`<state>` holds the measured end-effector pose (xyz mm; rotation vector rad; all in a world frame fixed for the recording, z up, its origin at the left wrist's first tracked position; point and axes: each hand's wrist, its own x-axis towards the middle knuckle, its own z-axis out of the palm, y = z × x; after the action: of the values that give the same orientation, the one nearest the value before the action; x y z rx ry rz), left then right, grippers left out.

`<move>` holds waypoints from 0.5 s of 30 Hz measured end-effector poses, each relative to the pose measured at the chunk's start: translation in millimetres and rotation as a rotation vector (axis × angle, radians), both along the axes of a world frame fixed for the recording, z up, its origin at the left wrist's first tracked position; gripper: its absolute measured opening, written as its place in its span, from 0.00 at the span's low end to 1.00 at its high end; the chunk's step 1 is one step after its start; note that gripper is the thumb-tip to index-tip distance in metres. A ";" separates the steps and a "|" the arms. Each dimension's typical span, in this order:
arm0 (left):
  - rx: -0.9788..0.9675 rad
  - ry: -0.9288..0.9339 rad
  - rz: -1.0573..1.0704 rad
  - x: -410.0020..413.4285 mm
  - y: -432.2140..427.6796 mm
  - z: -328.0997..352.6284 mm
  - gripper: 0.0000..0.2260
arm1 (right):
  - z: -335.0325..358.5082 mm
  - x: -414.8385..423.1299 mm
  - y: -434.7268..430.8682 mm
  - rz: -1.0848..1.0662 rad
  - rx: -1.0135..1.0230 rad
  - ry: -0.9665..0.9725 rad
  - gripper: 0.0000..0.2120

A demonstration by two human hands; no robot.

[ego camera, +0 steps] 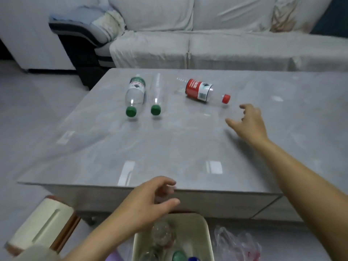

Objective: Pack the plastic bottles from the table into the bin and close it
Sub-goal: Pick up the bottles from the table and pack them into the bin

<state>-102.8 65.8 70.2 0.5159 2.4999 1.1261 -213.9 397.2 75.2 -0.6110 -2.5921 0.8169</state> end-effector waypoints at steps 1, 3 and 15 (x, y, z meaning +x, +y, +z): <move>0.029 0.018 0.043 -9.9 7.2 2.1 0.15 | -4.1 -11.0 4.1 -0.028 -0.015 -0.031 0.34; 0.040 0.108 0.087 -32.0 21.3 5.5 0.10 | -8.5 -35.4 8.4 -0.047 -0.015 -0.058 0.40; -0.368 0.591 0.340 -224.2 91.7 25.8 0.34 | -5.7 -111.1 2.5 0.118 0.035 -0.076 0.27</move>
<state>-327.0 157.5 95.9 0.3607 3.3132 0.6374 -325.0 399.8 69.5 -0.4915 -2.7276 0.7968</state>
